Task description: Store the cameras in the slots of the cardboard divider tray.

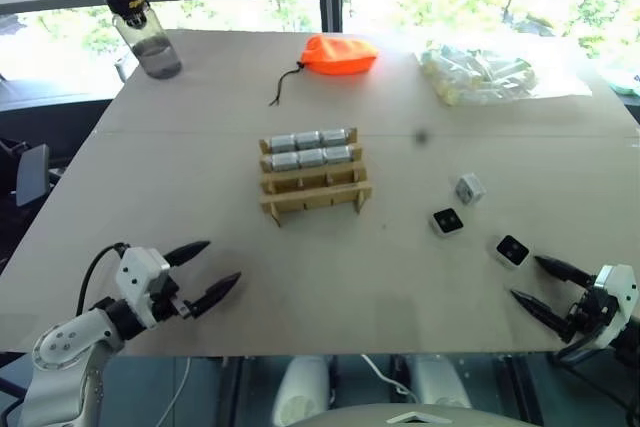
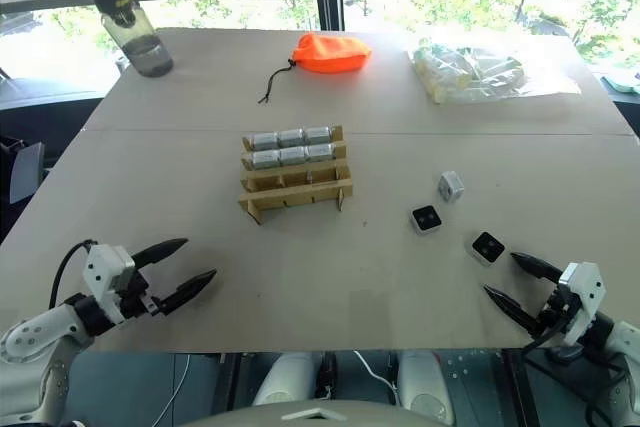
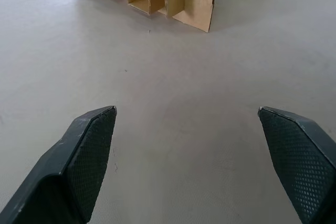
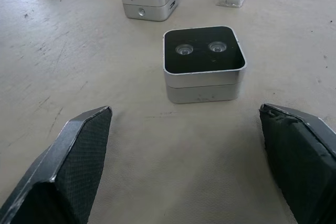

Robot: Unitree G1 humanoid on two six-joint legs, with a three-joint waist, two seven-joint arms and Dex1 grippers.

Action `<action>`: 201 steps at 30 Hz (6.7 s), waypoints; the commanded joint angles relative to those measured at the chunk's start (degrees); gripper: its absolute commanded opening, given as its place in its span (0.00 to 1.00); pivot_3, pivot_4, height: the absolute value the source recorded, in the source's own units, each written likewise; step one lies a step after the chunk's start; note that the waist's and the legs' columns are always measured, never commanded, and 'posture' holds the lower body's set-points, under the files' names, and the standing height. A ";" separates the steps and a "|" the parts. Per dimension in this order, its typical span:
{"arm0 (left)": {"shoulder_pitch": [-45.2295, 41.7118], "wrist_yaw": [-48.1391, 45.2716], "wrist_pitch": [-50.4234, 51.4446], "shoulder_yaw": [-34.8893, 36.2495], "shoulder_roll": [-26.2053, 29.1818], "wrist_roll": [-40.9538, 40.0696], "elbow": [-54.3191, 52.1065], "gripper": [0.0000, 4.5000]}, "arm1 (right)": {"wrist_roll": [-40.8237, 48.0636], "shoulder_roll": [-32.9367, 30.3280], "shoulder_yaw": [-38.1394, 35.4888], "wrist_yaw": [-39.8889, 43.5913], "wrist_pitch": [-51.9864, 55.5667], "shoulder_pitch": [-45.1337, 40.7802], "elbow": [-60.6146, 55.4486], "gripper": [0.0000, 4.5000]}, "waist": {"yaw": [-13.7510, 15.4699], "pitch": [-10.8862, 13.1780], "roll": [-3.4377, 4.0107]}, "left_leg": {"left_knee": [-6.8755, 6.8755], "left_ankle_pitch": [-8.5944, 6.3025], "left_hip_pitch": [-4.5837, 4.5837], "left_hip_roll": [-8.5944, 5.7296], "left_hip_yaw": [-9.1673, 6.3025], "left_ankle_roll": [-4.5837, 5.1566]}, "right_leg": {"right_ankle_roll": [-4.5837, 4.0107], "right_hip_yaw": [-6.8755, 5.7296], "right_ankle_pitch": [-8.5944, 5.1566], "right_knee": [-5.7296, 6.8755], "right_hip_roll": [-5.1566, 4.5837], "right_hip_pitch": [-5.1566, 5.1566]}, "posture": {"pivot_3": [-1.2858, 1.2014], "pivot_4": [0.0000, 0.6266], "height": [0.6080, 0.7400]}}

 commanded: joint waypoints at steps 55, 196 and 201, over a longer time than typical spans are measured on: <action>-13.15 -26.93 9.14 -6.75 14.79 -8.70 -13.49 1.00 | -5.52 3.83 6.41 -15.30 2.48 -2.42 -5.68 1.00 | -0.66 -0.14 -0.19 | 0.00 0.16 0.08 0.09 0.00 -0.26 | 0.01 0.15 0.00 0.04 0.51 0.01 | 0.52 0.24 0.89; -59.91 -30.43 -8.52 -17.98 4.34 7.30 44.34 0.16 | 5.77 4.95 17.52 -8.33 -17.13 16.81 -26.01 1.00 | 0.01 0.03 -0.39 | 0.05 0.35 -0.18 -0.04 -0.18 -0.57 | 0.12 0.04 0.05 0.08 0.59 -0.12 | 0.52 0.24 0.89; -60.92 -30.29 -9.89 -18.93 3.18 8.88 46.86 0.16 | 5.87 5.47 17.41 -7.53 -16.82 16.45 -25.83 1.00 | 0.01 0.03 -0.39 | 0.06 0.35 -0.17 -0.03 -0.19 -0.57 | 0.12 0.05 0.06 0.09 0.59 -0.13 | 0.52 0.24 0.89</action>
